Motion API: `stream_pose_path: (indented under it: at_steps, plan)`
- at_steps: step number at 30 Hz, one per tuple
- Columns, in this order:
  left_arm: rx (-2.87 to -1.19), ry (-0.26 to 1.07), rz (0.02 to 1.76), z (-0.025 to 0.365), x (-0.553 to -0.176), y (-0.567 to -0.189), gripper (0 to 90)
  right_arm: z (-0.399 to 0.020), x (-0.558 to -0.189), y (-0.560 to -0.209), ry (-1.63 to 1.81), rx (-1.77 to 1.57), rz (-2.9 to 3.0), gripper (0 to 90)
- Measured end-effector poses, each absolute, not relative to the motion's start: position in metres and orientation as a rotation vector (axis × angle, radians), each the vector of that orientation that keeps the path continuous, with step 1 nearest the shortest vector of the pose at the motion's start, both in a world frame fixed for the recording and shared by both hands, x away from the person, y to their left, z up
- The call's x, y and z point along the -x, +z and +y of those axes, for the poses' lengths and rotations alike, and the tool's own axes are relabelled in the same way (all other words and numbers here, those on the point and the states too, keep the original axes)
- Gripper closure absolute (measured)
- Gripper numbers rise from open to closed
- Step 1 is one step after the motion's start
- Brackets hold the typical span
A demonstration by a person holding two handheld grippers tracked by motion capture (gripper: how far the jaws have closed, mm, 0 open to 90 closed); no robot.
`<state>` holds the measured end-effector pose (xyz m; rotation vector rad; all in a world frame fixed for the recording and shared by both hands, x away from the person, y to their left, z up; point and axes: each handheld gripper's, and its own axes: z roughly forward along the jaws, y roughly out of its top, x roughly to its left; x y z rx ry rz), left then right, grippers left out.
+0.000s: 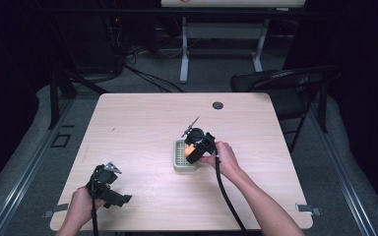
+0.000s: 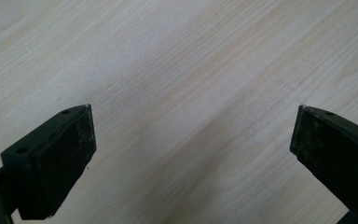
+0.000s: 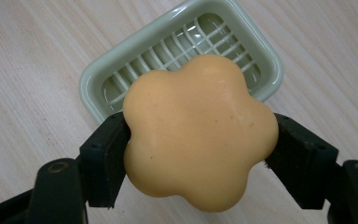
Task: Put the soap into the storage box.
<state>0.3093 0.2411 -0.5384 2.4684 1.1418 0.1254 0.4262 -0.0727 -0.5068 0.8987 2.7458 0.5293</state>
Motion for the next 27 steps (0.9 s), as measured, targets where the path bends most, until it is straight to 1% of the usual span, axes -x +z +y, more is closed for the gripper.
stream_pose_path:
  at_steps: [27]
  plan:
    - [-2.47,0.126,1.139,0.242,-0.309,-0.538,0.3,-0.052,-0.441,-0.527,0.527,-0.947,2.741,26.4]
